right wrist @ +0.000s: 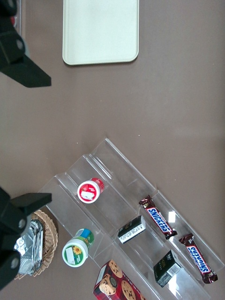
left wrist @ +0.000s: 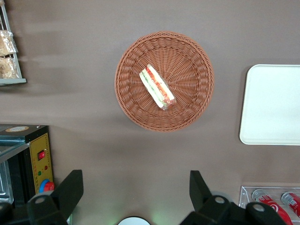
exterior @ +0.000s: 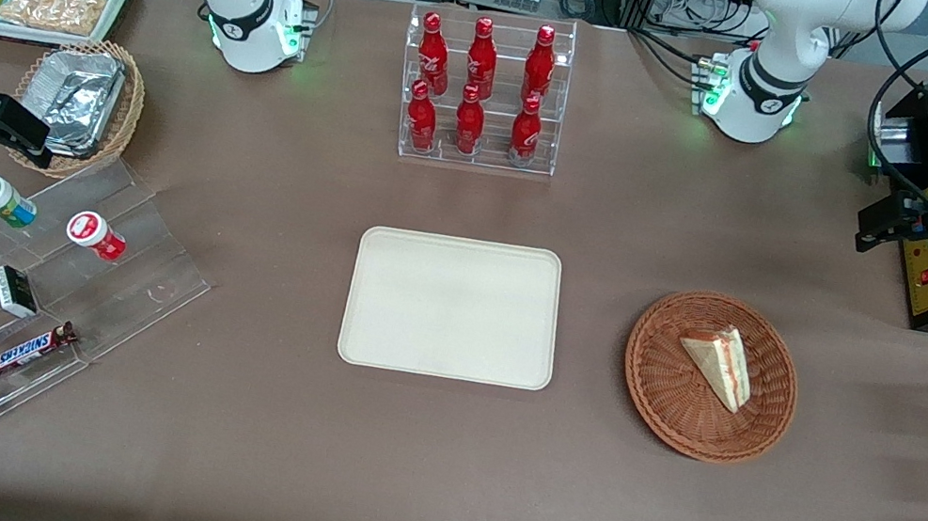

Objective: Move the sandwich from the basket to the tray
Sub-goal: 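Move the left gripper over the wicker basket toward the wrapped sandwich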

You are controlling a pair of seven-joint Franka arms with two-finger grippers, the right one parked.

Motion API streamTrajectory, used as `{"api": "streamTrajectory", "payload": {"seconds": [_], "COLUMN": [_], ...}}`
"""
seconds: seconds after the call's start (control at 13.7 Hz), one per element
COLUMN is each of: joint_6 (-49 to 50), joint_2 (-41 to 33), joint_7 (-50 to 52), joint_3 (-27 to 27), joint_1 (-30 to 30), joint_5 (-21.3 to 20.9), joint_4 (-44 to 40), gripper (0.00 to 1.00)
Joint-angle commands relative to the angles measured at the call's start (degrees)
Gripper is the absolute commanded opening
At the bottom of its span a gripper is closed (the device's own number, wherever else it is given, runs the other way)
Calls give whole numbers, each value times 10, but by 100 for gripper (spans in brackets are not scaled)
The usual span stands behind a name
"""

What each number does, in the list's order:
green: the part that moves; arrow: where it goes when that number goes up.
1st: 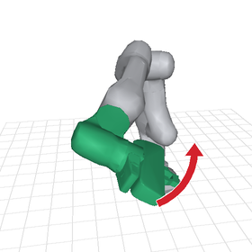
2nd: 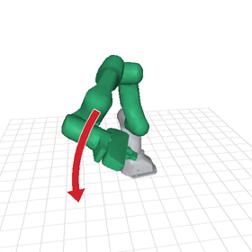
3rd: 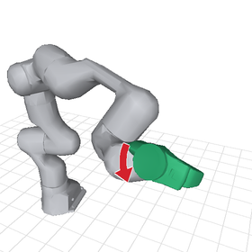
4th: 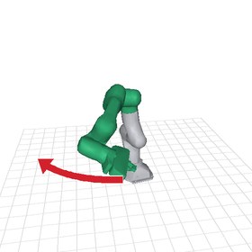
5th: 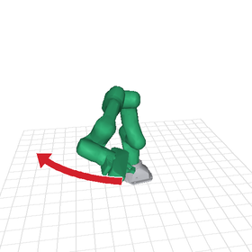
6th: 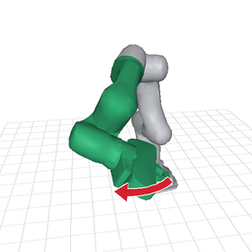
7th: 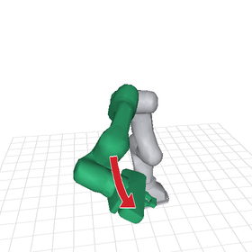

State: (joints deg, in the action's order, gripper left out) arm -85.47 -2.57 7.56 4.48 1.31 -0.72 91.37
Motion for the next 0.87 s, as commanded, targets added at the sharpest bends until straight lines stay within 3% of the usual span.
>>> {"api": "streamTrajectory", "payload": {"seconds": [0.0,0.36,0.8], "joint_6": [0,-22,-180], "joint_2": [-3,13,16], "joint_7": [-10,-8,77], "joint_3": [4,3,-9], "joint_1": [-7,-10,-10], "joint_5": [1,-4,-7], "joint_4": [-2,12,147], "gripper": [100,100,100]}}
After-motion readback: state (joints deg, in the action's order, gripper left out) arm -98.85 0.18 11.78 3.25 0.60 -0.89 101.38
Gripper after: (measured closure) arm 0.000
